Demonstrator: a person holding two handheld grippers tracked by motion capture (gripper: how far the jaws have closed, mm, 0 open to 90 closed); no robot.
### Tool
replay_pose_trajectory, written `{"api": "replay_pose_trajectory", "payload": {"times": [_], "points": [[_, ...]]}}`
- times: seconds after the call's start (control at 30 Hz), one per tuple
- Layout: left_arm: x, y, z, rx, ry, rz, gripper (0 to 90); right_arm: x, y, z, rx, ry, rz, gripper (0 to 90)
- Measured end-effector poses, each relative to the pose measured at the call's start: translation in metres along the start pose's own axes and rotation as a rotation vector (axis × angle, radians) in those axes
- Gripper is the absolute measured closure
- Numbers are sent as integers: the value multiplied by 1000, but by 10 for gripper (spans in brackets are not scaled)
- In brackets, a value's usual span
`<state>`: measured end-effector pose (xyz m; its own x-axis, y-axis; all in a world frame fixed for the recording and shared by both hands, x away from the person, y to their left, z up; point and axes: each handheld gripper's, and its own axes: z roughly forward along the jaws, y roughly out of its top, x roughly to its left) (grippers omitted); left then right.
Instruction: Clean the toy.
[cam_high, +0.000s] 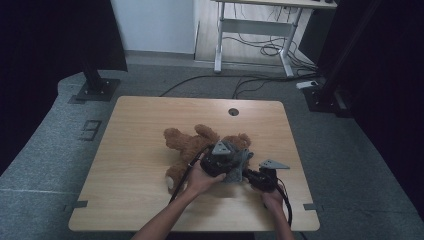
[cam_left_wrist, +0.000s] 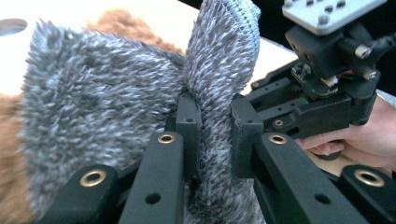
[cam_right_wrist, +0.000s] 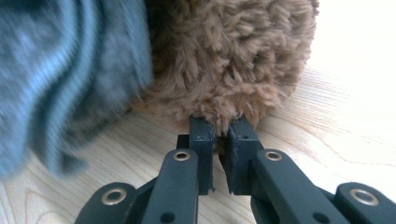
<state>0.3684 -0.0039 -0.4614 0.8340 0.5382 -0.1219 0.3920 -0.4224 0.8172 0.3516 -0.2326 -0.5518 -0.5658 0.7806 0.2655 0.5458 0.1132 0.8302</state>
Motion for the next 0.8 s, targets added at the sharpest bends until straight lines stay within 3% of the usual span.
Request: {"api": "replay_pose_trajectory", "payload": {"times": [0.17,0.33,0.37,0.4,0.57,0.8], "points": [[19,10,-27,-59,80,-18,761,-1,0,0,5,-4,-7,834],[53,9,-58,-85,171,-81,761,-1,0,0,7,-6,-13,834],[53,9,-58,-85,171,-81,761,-1,0,0,7,-6,-13,834],[68,4,-66,-82,198,-109,760,-1,0,0,7,-6,-11,834],[91,-12,-72,-76,176,-181,758,-1,0,0,7,-7,-12,834],[94,-25,-67,-61,151,-208,763,0,0,0,16,-10,-15,822]]}}
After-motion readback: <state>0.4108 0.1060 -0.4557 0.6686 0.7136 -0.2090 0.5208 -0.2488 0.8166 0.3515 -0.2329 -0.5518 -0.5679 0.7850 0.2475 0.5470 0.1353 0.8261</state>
